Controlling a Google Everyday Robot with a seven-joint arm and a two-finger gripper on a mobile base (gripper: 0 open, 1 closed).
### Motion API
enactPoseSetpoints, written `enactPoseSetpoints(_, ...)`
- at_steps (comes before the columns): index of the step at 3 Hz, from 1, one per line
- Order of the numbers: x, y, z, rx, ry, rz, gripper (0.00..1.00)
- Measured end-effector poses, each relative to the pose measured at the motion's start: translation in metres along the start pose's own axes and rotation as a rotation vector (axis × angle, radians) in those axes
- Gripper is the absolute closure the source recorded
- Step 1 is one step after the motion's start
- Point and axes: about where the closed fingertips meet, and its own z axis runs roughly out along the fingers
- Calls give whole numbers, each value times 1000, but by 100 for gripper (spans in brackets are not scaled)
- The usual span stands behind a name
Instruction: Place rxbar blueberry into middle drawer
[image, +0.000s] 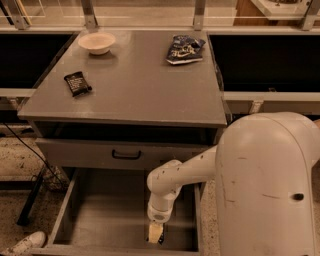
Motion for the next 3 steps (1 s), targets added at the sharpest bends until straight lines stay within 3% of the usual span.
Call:
enactPoseSetpoints(1,0,0,0,0,0,0,100)
enactPoseSetpoints(2,2,-2,27,-29,63,5,100)
enactPoseSetpoints(3,2,-2,27,-29,63,5,97)
